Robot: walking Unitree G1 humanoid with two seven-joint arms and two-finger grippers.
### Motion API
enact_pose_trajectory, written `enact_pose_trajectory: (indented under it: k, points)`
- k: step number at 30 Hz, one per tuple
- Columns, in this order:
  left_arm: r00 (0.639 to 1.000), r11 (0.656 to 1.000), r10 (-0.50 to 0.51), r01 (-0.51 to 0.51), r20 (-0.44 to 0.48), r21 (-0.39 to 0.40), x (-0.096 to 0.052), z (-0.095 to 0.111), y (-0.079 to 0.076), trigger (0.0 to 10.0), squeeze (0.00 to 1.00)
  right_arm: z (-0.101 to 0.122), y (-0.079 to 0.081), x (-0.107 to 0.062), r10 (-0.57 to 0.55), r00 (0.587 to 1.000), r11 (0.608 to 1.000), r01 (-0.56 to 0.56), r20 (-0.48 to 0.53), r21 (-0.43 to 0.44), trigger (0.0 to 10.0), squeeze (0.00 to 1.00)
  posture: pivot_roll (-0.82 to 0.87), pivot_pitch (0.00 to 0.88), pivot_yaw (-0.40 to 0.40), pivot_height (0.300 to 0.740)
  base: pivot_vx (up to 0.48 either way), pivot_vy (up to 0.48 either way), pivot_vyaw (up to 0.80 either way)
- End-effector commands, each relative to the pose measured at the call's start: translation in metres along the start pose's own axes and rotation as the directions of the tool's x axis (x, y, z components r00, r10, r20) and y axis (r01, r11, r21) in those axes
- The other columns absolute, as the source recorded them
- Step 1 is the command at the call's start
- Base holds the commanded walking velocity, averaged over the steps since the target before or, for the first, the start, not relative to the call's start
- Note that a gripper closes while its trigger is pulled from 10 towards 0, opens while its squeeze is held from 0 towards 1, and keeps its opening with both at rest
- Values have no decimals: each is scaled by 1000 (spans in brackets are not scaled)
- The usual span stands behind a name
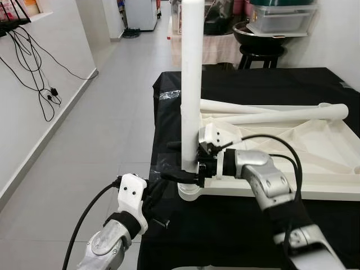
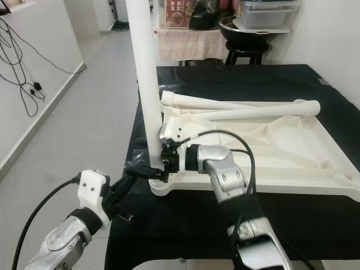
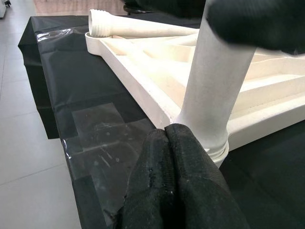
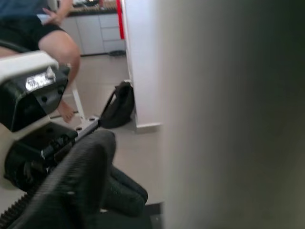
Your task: Building children table
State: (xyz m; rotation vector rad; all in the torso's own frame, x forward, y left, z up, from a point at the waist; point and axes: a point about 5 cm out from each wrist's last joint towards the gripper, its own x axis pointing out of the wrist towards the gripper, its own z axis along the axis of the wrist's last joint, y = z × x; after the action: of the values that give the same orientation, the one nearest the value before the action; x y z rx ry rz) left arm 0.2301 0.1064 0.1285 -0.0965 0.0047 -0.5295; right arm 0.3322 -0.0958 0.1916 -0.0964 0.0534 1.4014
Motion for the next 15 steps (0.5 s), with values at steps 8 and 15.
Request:
enact_pose_trajectory:
  k: [8,15]
  points:
    - [1000,1000,10,-10,-14,-2,-1,-3,0,10000,0,-7,3,3,80,997,997,-80,16,11,0,0,-1,36,-5,740,0,0,0]
    - [1000,1000,11,-11,-12,-4,-2,-2,0,10000,0,-19,6,4,-170,985,985,170,-1,6,0,0,-10,48,-10,740,0,0,0]
